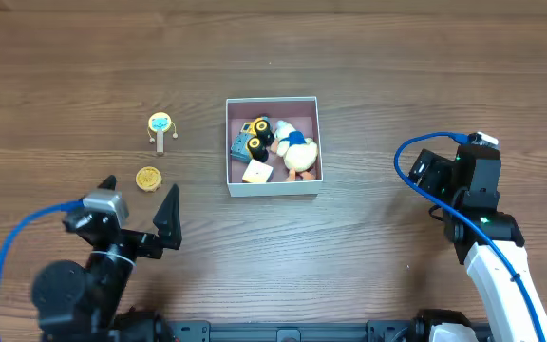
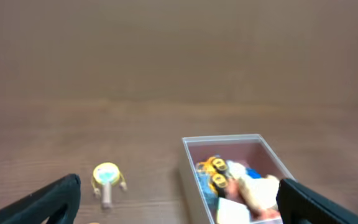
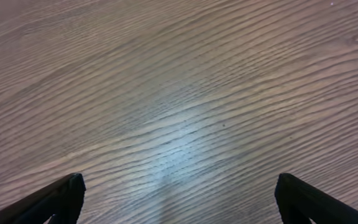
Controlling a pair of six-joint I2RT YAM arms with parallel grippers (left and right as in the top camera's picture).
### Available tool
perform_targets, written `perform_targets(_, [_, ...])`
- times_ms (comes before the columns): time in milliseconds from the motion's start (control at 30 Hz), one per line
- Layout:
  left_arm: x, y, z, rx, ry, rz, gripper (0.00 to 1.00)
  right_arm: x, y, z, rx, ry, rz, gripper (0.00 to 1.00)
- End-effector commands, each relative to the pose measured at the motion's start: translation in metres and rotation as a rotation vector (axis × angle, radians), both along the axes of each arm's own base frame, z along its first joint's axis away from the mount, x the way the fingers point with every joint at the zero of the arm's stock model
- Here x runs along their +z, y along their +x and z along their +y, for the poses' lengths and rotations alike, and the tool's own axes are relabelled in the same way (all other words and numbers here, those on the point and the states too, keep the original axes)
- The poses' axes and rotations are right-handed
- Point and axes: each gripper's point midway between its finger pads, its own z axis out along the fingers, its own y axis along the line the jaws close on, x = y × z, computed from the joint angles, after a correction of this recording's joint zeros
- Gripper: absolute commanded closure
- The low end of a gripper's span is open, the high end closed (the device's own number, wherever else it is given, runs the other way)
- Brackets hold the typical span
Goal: Pack container
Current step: 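Reach the left gripper to the round yellow toy and grasp it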
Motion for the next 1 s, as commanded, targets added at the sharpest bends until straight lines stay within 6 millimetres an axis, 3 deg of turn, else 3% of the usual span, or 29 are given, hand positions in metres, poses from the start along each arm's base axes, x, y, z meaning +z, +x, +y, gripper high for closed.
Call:
perform_targets(0, [0.018, 0.005, -0.018, -0.128, 0.022, 0.05, 0.0, 0.005, 0.003, -0.001, -0.002, 0.001, -0.015, 0.0])
perform_targets(100, [0.016, 0.024, 0.014, 0.071, -0.049, 0.221, 0.0, 0.005, 0.003, -0.001, -0.002, 0.001, -0.015, 0.0])
perform_targets(167, [0.011, 0.035, 0.024, 0.126, -0.077, 0.443, 0.0, 0.005, 0.003, -0.001, -0.002, 0.001, -0.015, 0.0])
perform_targets(233, [0.007, 0.06, 0.03, 0.135, -0.081, 0.58, 0.0, 0.005, 0.003, -0.001, -0.002, 0.001, -0.015, 0.0])
perform_targets(333, [-0.046, 0.098, 0.041, 0.16, -0.083, 0.778, 0.0, 0.005, 0.003, -0.001, -0.002, 0.001, -0.015, 0.0])
perform_targets(467, [-0.142, 0.121, 0.078, 0.307, 0.032, 1.083, 0.0, 0.005, 0.003, -0.001, -0.002, 0.001, -0.015, 0.0])
perform_targets(533, [-0.171, 0.125, 0.08, 0.245, 0.108, 1.16, 0.0, 0.005, 0.003, -0.001, -0.002, 0.001, -0.015, 0.0])
perform_targets(700, [-0.229, 0.127, 0.09, 0.294, 0.12, 1.316, 0.0, 0.005, 0.003, -0.001, -0.002, 0.001, -0.015, 0.0])
perform_targets(867, [-0.259, 0.122, 0.091, 0.319, 0.12, 1.405, 0.0, 0.005, 0.003, -0.001, -0.002, 0.001, -0.015, 0.0])
perform_targets(967, [-0.266, 0.12, 0.088, 0.31, 0.132, 1.427, 0.0, 0.005, 0.003, -0.001, -0.002, 0.001, -0.015, 0.0])
